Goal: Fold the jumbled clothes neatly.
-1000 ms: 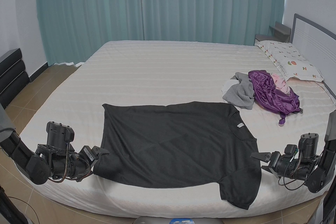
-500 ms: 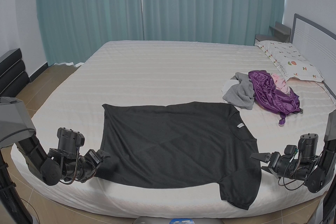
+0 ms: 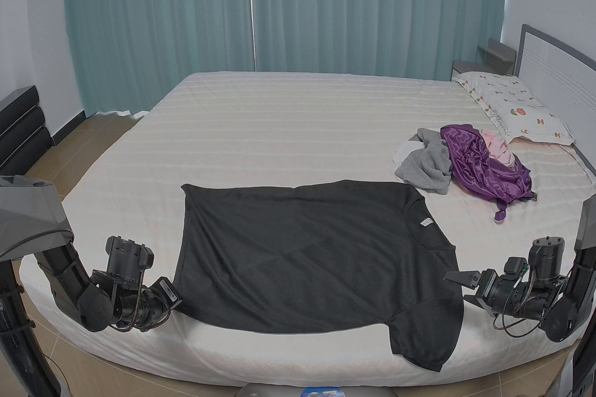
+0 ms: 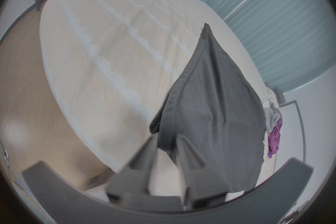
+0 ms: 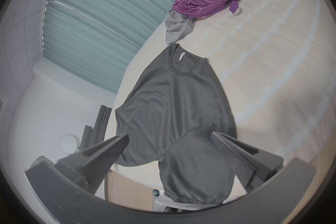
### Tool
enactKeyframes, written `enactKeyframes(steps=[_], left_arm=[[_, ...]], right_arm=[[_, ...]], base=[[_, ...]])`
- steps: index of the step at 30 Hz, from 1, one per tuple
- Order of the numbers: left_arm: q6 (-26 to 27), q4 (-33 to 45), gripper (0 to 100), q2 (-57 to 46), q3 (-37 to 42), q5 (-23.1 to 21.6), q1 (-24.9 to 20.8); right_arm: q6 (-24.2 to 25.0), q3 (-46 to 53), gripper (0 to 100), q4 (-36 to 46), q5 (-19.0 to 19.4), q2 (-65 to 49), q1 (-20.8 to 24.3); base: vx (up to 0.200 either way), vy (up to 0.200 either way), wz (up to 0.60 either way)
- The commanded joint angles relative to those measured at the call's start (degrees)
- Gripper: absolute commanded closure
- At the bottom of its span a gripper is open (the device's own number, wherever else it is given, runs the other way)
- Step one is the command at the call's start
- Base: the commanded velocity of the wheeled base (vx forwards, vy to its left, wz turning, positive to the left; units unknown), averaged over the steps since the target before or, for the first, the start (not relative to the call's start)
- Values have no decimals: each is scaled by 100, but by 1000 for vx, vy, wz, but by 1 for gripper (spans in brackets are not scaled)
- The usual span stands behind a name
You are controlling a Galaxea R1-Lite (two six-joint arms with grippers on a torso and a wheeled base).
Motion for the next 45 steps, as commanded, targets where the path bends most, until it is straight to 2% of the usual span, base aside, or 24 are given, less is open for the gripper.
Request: enactKeyframes(steps=[1, 4, 15, 38, 45], left_arm=[[186, 70, 100, -35, 122, 116, 63], [652, 289, 100, -316, 281, 256, 151], [986, 500, 100, -641, 342, 265, 335], [1047, 738, 100, -843, 289, 230, 344], [1039, 746, 100, -843, 289, 204, 344]], right_arm=[[-2, 0, 0, -2, 1, 6, 2], [-2, 0, 0, -2, -8, 6, 2], [-20, 8, 0, 42, -35, 24, 2], [-116, -62, 0, -10, -70, 850, 11], [-151, -79, 0, -98, -87, 1140, 187]], base=[[0, 0, 0], [0, 0, 0], [0, 0, 0], [0, 0, 0], [0, 0, 0]])
